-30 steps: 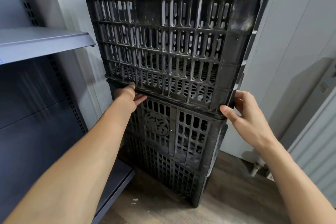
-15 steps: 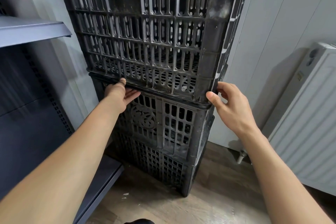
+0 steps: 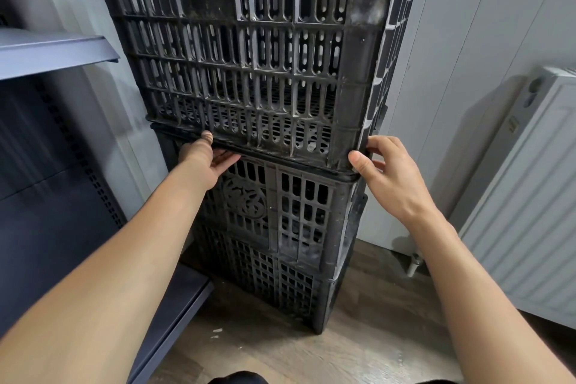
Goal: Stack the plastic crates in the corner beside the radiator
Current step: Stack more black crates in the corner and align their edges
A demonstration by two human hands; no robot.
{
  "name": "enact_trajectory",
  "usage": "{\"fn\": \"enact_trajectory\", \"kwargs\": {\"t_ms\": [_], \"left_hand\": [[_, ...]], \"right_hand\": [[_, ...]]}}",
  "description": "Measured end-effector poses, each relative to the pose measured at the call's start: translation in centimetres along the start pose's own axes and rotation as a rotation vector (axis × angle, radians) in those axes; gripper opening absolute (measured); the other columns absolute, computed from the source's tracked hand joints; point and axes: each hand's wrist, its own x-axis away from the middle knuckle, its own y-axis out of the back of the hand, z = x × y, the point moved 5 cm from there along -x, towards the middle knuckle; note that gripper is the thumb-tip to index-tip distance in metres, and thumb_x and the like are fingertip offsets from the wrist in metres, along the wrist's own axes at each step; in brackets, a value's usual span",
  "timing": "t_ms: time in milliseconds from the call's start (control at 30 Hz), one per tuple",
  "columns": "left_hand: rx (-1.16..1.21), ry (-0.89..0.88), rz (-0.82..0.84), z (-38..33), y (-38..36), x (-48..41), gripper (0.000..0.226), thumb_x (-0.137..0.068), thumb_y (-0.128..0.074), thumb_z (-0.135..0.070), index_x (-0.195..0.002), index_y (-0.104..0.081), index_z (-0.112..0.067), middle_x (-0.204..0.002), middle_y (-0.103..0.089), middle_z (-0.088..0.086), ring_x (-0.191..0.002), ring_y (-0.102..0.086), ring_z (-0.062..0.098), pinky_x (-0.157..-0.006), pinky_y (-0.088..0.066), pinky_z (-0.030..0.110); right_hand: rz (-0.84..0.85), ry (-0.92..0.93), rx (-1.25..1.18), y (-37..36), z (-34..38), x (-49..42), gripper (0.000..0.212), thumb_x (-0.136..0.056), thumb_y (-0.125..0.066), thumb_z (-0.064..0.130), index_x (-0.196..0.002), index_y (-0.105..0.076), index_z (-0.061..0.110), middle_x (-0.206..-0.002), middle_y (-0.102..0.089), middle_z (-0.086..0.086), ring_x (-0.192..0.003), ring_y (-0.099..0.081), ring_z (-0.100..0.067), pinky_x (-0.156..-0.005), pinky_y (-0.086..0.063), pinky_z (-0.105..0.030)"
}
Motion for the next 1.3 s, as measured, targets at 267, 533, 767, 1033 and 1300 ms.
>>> {"fn": "enact_trajectory", "kwargs": {"t_ms": [267,533,767,1033,1300], "left_hand": [[0.02,-0.01,-0.02,0.4,0.1,0.0,0.012,-0.1,-0.056,-0.019,-0.098,-0.056,-0.008,-0.086,-0.066,0.015,-0.079,-0.066,0.026,-0.078,-0.06,0.047],[0.048,-0.015,0.024,0.8,0.1,0.1,0.034,-0.1,-0.057,-0.02,-0.131,-0.051,-0.007,-0.088,-0.066,0.016,-0.08,-0.066,0.028,-0.045,-0.059,0.041],[-0.034,-0.02,-0.035,0.4,-0.4,-0.4,0.024,-0.101,-0.054,-0.016,-0.121,-0.054,-0.003,-0.084,-0.065,0.016,-0.075,-0.066,0.028,-0.045,-0.058,0.042],[-0.059,-0.053,-0.042,0.5,0.0,-1.0,0.031,-0.102,-0.045,-0.011,-0.133,-0.05,-0.005,-0.094,-0.067,0.02,-0.077,-0.069,0.031,-0.043,-0.057,0.038],[-0.054,-0.094,-0.065,0.4,0.4,-0.9,0.037,-0.101,-0.051,-0.011,-0.138,-0.047,-0.005,-0.094,-0.068,0.021,-0.075,-0.07,0.031,-0.046,-0.058,0.039]], "right_hand": [[-0.004,0.061,0.091,0.9,0.7,0.4,0.043,-0.088,-0.064,0.057,-0.112,-0.058,0.021,-0.126,-0.05,0.014,-0.111,-0.055,-0.008,-0.091,-0.045,-0.027],[-0.022,0.029,-0.009,0.8,1.0,1.0,0.024,-0.095,-0.062,0.041,-0.113,-0.051,0.029,-0.126,-0.052,0.011,-0.114,-0.052,-0.005,-0.093,-0.041,-0.027],[-0.088,-0.017,-0.132,0.1,0.4,1.3,0.025,-0.094,-0.064,0.038,-0.116,-0.054,0.033,-0.123,-0.058,0.012,-0.11,-0.055,-0.004,-0.092,-0.041,-0.022],[-0.094,0.002,-0.049,-0.6,0.7,1.8,0.025,-0.097,-0.059,0.038,-0.118,-0.051,0.027,-0.121,-0.054,0.01,-0.09,-0.055,0.001,-0.081,-0.039,-0.019],[-0.163,0.013,0.023,-1.1,1.0,1.7,0.025,-0.1,-0.054,0.034,-0.122,-0.049,0.023,-0.119,-0.051,0.009,-0.095,-0.051,-0.007,-0.083,-0.039,-0.028]]}}
